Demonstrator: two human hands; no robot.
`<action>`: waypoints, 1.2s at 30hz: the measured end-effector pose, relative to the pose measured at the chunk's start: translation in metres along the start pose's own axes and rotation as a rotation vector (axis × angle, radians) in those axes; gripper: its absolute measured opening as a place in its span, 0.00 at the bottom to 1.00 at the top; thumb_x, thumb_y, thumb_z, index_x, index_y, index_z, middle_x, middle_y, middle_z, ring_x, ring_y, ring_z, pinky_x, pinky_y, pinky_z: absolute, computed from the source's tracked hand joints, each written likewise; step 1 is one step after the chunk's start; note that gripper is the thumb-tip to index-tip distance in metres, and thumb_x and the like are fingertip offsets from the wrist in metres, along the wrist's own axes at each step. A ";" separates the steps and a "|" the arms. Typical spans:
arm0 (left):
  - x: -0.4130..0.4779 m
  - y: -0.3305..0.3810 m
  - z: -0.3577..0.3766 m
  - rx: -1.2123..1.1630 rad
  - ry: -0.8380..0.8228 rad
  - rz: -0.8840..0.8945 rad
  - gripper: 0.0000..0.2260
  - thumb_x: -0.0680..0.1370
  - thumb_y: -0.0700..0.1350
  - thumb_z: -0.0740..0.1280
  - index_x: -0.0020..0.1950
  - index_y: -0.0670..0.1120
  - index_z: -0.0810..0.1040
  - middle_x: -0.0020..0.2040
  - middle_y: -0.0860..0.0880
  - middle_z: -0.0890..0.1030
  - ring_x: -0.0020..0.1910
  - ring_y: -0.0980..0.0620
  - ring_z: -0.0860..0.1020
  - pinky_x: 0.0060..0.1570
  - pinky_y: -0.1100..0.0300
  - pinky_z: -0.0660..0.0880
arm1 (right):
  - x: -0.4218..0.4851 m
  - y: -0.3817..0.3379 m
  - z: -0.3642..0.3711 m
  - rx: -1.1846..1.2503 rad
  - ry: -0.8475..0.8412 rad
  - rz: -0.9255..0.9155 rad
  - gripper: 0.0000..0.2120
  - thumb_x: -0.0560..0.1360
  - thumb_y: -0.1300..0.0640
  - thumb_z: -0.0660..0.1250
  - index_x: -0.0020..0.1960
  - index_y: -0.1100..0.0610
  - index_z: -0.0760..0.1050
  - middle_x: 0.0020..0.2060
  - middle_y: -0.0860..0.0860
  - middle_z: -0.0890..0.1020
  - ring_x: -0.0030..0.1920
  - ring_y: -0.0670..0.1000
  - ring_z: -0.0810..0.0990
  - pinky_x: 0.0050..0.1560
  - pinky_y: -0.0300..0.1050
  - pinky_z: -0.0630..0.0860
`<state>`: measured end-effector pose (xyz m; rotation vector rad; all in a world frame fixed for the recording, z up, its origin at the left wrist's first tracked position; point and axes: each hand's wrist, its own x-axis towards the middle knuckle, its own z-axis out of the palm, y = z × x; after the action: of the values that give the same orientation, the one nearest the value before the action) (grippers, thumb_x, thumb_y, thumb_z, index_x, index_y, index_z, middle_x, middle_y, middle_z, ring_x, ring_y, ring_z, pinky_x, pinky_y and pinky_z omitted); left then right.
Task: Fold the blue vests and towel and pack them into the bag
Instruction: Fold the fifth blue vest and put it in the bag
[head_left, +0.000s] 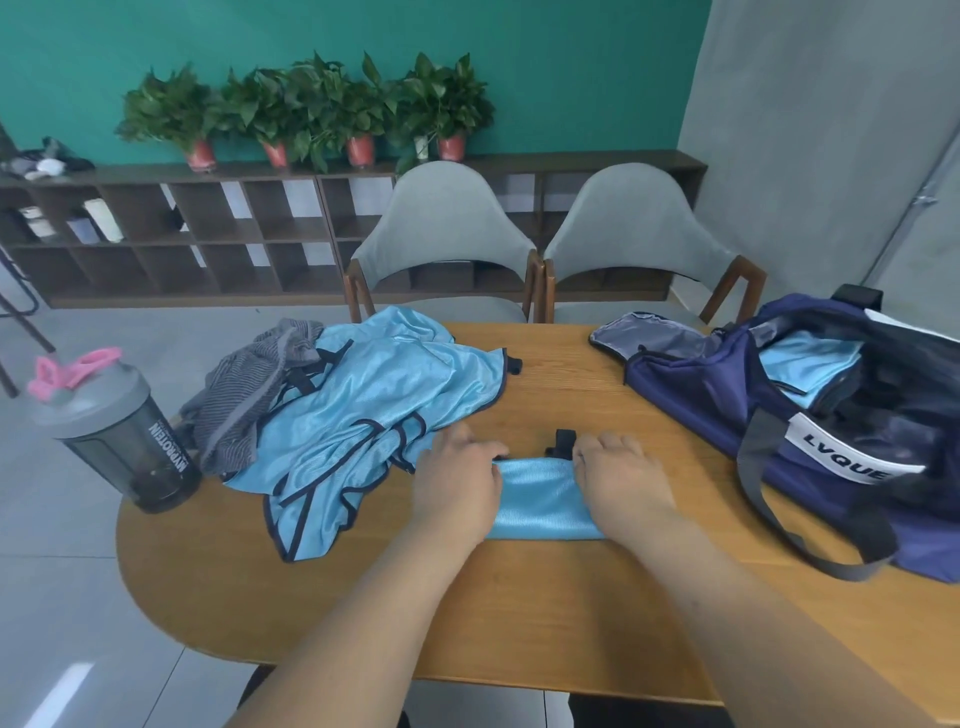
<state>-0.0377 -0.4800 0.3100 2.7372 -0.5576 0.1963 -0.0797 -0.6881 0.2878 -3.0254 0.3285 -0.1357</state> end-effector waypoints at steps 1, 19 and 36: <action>-0.002 0.003 0.002 0.047 0.108 0.069 0.17 0.80 0.42 0.69 0.67 0.57 0.82 0.59 0.51 0.74 0.58 0.48 0.74 0.59 0.49 0.74 | -0.002 -0.002 0.001 -0.045 0.014 -0.007 0.12 0.80 0.59 0.63 0.63 0.49 0.69 0.56 0.49 0.76 0.58 0.55 0.73 0.56 0.50 0.73; -0.029 -0.002 0.034 0.077 -0.231 0.259 0.29 0.87 0.60 0.42 0.86 0.52 0.41 0.85 0.52 0.37 0.83 0.55 0.33 0.83 0.51 0.38 | -0.030 0.001 0.016 0.157 -0.046 -0.220 0.30 0.85 0.34 0.44 0.85 0.42 0.48 0.83 0.36 0.48 0.82 0.41 0.40 0.83 0.48 0.47; -0.003 -0.020 0.037 -0.065 -0.138 0.387 0.28 0.87 0.55 0.51 0.87 0.50 0.51 0.86 0.56 0.50 0.83 0.60 0.39 0.83 0.54 0.42 | -0.016 -0.023 0.000 0.003 -0.121 -0.028 0.31 0.83 0.38 0.47 0.84 0.44 0.52 0.85 0.47 0.49 0.84 0.58 0.41 0.83 0.60 0.44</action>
<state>-0.0301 -0.4748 0.2685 2.5675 -1.1108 0.0797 -0.0908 -0.6617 0.2888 -3.0186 0.2751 0.0445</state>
